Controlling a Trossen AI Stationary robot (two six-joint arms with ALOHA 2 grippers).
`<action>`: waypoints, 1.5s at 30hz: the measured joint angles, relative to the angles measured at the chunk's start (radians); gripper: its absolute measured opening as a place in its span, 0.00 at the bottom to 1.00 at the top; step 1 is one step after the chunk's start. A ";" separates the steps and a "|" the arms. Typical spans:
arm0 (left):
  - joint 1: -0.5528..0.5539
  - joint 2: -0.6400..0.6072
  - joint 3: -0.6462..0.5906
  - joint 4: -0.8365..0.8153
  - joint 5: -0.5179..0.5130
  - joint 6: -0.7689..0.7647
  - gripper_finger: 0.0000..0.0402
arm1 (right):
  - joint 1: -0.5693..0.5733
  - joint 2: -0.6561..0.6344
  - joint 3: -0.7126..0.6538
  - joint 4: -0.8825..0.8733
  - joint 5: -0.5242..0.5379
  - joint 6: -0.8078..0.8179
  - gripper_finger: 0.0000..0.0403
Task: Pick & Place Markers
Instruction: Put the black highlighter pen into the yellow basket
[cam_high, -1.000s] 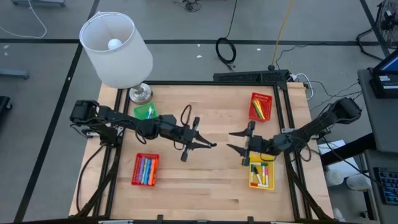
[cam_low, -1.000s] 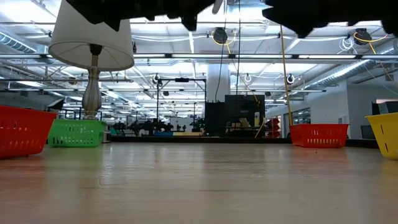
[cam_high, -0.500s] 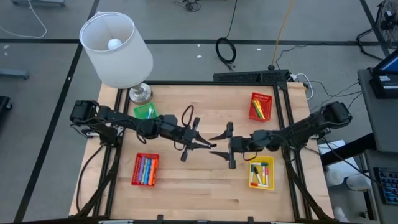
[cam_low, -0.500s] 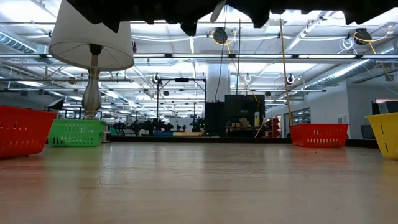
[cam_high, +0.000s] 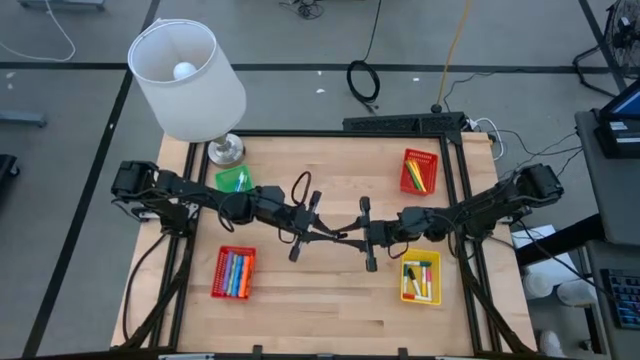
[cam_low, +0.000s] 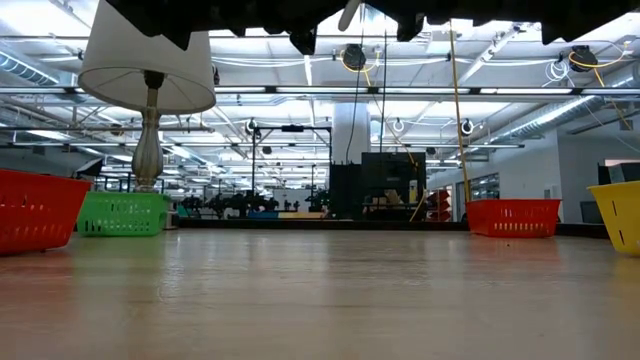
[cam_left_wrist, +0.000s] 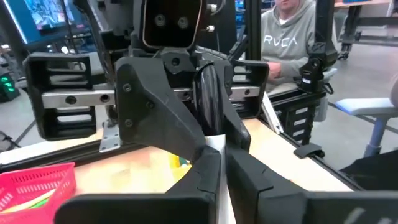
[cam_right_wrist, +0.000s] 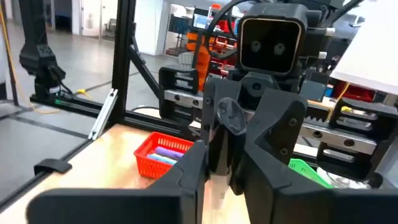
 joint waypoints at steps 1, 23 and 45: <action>-0.003 0.000 0.000 0.002 0.003 -0.003 0.05 | 0.001 0.001 0.000 0.004 -0.009 -0.015 0.15; -0.076 -0.012 0.017 -0.006 0.029 -0.108 0.06 | 0.177 -0.270 -0.002 -0.353 0.182 -0.035 0.09; -0.087 -0.171 0.017 -0.218 -0.194 -0.073 0.06 | 0.635 -0.393 0.166 -1.352 0.123 1.060 0.09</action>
